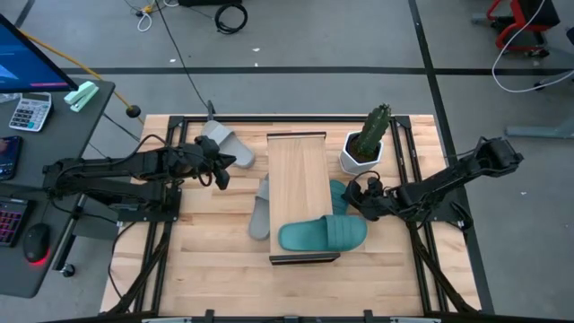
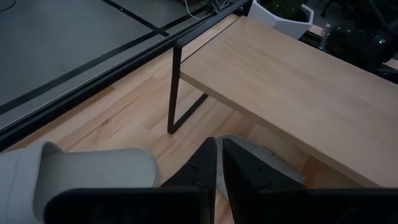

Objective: Pick and place slides into the shelf
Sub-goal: Put the green slide on the shelf

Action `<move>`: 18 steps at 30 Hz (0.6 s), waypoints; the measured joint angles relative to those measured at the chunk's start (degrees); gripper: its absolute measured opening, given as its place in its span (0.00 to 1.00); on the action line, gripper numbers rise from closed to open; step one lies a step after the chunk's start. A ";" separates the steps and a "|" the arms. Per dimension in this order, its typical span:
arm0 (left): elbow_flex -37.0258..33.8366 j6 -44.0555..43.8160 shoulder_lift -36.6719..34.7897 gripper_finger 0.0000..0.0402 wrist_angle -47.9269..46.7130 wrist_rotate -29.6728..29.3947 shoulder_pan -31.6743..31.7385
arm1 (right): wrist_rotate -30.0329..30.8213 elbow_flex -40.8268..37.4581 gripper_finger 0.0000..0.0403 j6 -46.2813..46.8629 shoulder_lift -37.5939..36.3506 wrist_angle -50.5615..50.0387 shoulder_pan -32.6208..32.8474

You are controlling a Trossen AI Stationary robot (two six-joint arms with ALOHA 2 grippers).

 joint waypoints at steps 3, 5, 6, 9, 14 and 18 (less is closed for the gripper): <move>0.00 0.00 0.00 0.06 -0.02 0.00 -0.01 | 0.68 0.00 0.23 -0.01 -0.36 -0.01 0.48; 0.00 0.00 0.00 0.06 -0.02 0.00 -0.01 | 1.26 -0.02 0.23 -0.07 -1.08 -0.26 0.94; 0.00 0.00 0.00 0.05 -0.02 0.00 -0.01 | 1.60 -0.02 0.23 -0.27 -1.51 -0.28 1.15; 0.00 0.00 0.00 0.05 0.00 0.00 0.00 | 1.86 0.43 0.22 0.03 -3.30 -2.29 1.58; 0.00 0.02 0.00 0.07 -0.02 0.00 0.00 | 1.64 4.48 0.21 -0.03 -8.41 -15.09 2.96; 0.00 0.04 0.00 0.08 -0.02 0.00 -0.01 | 0.91 8.47 0.21 -0.04 -13.31 -27.55 4.93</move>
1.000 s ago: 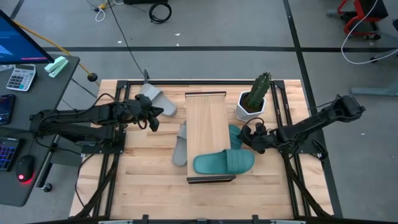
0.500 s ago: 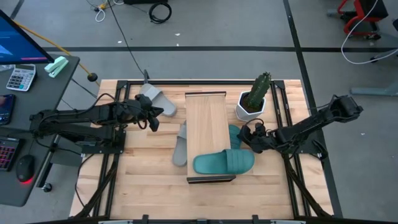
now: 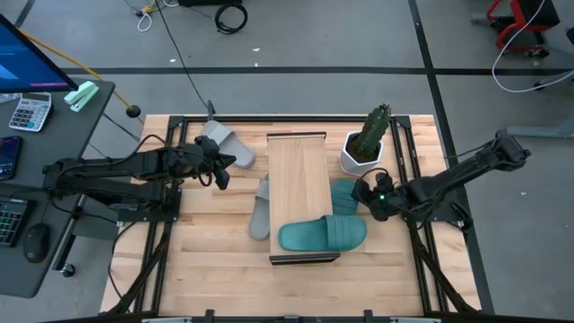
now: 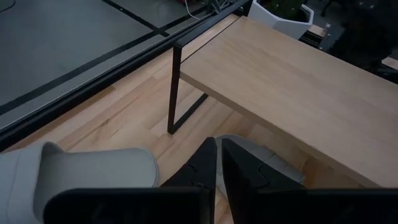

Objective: Pick and place slides into the shelf
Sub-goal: Put the green slide on the shelf

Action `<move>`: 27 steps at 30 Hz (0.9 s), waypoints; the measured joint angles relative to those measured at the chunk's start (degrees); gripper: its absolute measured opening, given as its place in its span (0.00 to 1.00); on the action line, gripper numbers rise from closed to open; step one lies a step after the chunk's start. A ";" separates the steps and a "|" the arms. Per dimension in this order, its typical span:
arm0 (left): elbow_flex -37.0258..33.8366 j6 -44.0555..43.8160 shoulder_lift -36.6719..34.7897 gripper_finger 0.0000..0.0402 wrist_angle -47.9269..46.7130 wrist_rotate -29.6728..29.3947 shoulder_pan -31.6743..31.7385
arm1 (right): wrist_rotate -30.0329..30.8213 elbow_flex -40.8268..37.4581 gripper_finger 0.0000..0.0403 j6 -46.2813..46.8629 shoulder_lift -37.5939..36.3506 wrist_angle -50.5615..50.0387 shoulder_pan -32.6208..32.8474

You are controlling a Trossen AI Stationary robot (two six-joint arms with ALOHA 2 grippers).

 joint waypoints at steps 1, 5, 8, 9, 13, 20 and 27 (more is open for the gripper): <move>0.00 0.00 0.00 0.08 0.00 0.00 0.00 | -0.13 1.16 0.21 0.04 -1.09 -3.37 0.60; 0.00 0.06 0.00 0.06 -0.02 0.00 0.01 | -0.25 6.42 0.20 0.59 -4.67 -17.52 3.06; 0.00 0.09 -0.02 0.05 -0.04 0.00 0.00 | -0.24 10.43 0.20 0.15 -6.42 -25.75 4.93; 0.00 0.17 0.00 0.05 -0.04 0.00 -0.01 | -0.35 11.58 0.20 -0.22 -6.79 -27.76 5.54; 0.00 0.55 0.00 0.06 -0.04 0.00 0.01 | -2.24 15.36 0.20 -0.59 -7.15 -35.84 7.94; 0.00 0.52 0.00 0.08 -0.06 0.00 0.00 | -5.86 17.00 0.19 -0.38 -7.15 -42.18 11.25; 0.00 0.35 -0.02 0.05 -0.07 0.02 0.01 | -6.78 18.64 0.19 1.05 -7.05 -47.34 14.17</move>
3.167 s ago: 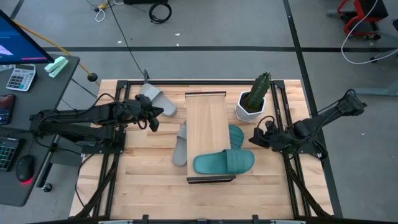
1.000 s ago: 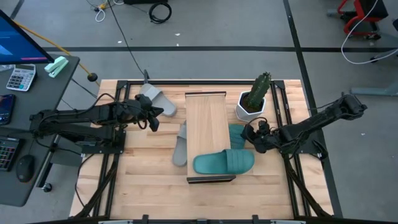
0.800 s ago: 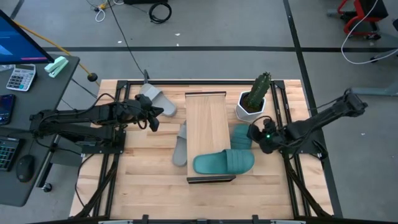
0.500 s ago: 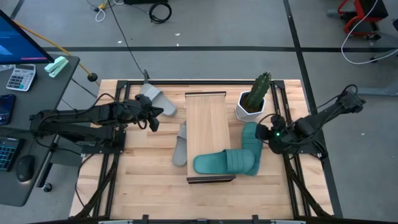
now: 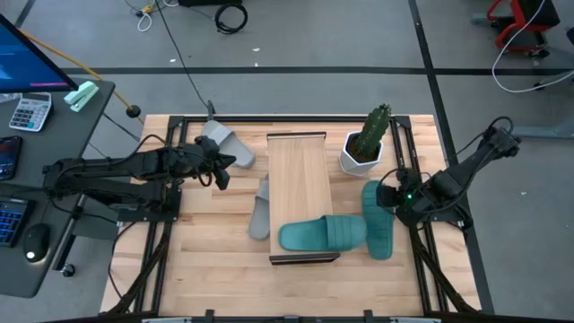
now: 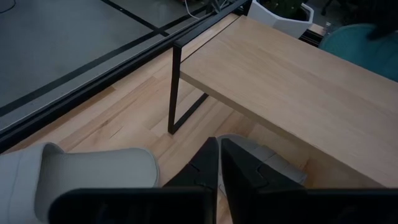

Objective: Pick and place slides into the shelf
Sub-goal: Put the green slide on the shelf

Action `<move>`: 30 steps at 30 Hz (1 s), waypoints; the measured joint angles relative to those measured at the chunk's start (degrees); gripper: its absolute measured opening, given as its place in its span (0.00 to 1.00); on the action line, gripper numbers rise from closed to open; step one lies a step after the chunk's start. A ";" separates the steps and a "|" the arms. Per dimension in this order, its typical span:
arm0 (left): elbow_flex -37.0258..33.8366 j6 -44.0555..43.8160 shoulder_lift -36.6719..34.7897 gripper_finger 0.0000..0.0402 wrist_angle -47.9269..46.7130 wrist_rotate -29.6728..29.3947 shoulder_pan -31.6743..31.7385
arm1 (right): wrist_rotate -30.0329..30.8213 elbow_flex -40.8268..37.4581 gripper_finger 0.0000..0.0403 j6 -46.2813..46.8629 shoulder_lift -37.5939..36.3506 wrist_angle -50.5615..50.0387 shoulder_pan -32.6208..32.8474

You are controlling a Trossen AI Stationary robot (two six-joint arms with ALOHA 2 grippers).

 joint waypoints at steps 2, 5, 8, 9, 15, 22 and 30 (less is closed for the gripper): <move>0.00 0.04 0.02 0.05 0.02 0.00 0.00 | 0.47 2.23 0.19 0.07 0.01 -4.85 0.33; 0.00 0.11 0.02 0.06 0.00 0.00 -0.01 | 2.09 6.65 0.19 -1.36 0.01 -11.83 0.31; 0.00 0.17 0.02 0.08 0.00 0.00 -0.02 | 4.99 11.49 0.19 -7.35 0.00 -14.13 0.28; 0.00 0.17 0.02 0.08 0.00 0.00 0.00 | 5.69 12.85 0.19 -10.28 -0.06 -14.09 0.28; 0.00 0.17 0.01 0.08 0.02 0.00 -0.02 | 7.24 18.93 0.18 -23.28 0.17 -14.15 0.24; 0.00 0.15 0.01 0.05 0.04 0.00 -0.02 | 15.84 23.26 0.18 -37.26 1.23 -14.22 -0.02; 0.00 -0.48 0.02 0.07 0.04 0.00 -0.01 | 20.62 32.13 0.18 -51.09 4.95 -13.89 -1.41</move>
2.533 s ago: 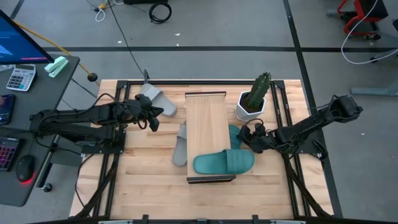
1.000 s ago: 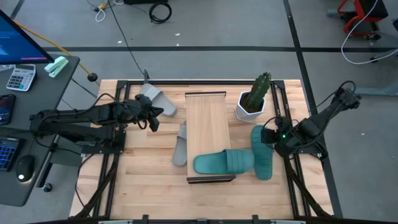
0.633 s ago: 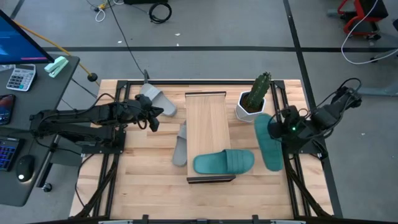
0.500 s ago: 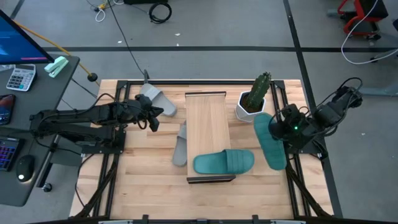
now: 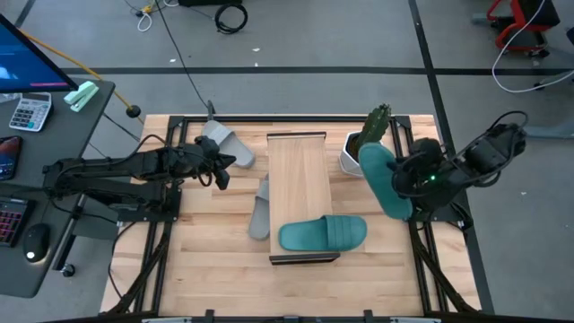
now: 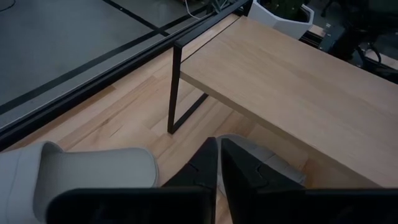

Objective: Pick and place slides into the shelf
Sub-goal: Put the green slide on the shelf

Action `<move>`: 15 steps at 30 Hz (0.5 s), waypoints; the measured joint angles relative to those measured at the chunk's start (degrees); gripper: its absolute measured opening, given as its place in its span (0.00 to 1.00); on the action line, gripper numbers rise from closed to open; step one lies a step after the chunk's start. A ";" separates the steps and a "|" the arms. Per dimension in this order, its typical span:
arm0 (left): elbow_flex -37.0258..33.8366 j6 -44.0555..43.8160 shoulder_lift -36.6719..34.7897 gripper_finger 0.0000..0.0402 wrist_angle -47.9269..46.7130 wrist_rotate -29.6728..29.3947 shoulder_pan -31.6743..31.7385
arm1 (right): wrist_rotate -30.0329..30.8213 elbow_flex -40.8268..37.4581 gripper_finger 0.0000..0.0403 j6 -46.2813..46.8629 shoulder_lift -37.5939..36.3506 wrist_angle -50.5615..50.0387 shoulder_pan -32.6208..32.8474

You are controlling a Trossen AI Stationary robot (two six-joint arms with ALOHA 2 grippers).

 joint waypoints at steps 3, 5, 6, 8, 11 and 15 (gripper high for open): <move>0.00 -0.01 0.01 0.08 0.00 0.00 -0.02 | 2.18 5.07 0.18 -7.03 1.72 2.52 0.01; 0.00 -0.01 0.00 0.08 0.00 0.00 -0.01 | 4.26 8.19 0.18 -11.72 2.79 4.05 0.01; 0.00 -0.01 0.01 0.08 0.03 0.00 -0.01 | 5.29 9.47 0.18 -13.97 3.30 4.91 0.01; 0.00 -0.01 0.01 0.07 0.06 0.00 0.00 | 6.66 11.69 0.17 -18.20 4.34 6.22 0.01; 0.00 -0.01 0.01 0.06 0.22 0.04 0.01 | 6.77 13.55 0.17 -23.61 5.78 6.48 -0.44; 0.00 -0.03 0.01 0.05 0.68 0.64 -0.01 | 3.95 15.76 0.17 -29.57 7.40 7.83 -2.08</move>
